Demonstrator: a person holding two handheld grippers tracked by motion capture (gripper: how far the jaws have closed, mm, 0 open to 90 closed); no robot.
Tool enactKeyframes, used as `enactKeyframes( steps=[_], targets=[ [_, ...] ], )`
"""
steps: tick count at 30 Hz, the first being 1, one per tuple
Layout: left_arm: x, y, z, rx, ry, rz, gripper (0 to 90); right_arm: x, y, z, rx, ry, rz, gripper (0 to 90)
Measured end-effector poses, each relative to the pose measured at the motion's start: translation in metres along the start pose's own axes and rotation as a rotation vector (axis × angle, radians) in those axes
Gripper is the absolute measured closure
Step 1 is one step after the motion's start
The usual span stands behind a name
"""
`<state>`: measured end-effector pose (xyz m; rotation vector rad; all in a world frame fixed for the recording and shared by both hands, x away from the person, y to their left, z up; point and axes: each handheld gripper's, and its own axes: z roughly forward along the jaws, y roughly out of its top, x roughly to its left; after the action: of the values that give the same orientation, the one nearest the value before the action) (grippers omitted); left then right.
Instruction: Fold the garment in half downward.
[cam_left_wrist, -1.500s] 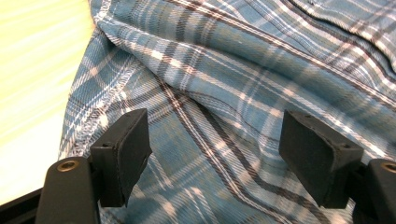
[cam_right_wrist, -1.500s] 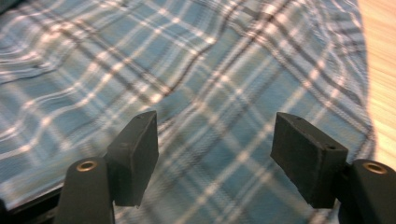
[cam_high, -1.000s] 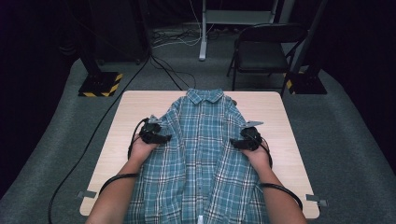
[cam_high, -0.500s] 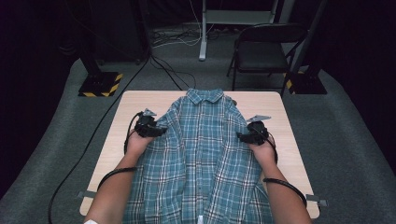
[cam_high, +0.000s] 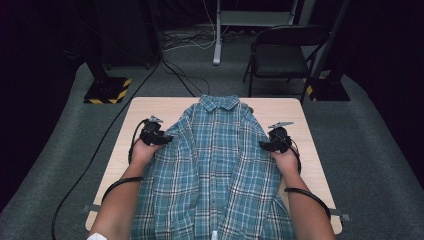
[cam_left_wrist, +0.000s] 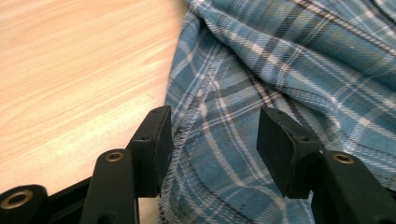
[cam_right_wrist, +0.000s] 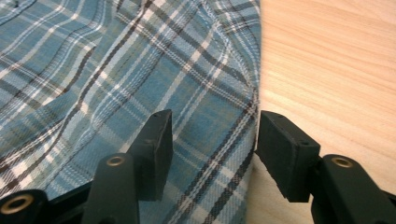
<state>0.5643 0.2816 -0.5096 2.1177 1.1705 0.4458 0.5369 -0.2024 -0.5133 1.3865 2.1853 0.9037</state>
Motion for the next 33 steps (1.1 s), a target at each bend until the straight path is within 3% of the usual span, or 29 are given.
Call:
enactKeyframes(
  steps=[8, 13, 17, 24, 30, 33],
  targets=[
    [0.005, 0.000, 0.003, 0.020, 0.024, -0.027, 45.0, -0.006, 0.002, 0.004, 0.040, -0.021, 0.028, 43.5],
    [0.000, 0.000, 0.007, 0.052, 0.032, 0.014, 47.0, -0.006, 0.002, 0.007, 0.056, -0.016, 0.029, 43.5],
    [0.001, 0.000, 0.009, 0.056, 0.027, 0.007, 47.4, -0.006, 0.002, 0.008, 0.065, -0.013, 0.025, 43.5],
    [0.001, -0.002, 0.008, 0.047, 0.012, 0.002, 49.9, -0.004, 0.005, 0.008, 0.079, -0.004, 0.013, 52.1],
    [-0.004, -0.002, 0.008, 0.041, -0.023, 0.005, 70.9, 0.000, 0.006, 0.008, 0.087, 0.028, 0.012, 70.4],
    [-0.005, -0.002, 0.008, 0.041, -0.051, -0.034, 80.7, 0.002, 0.007, 0.008, 0.089, 0.049, 0.018, 80.2]
  ],
)
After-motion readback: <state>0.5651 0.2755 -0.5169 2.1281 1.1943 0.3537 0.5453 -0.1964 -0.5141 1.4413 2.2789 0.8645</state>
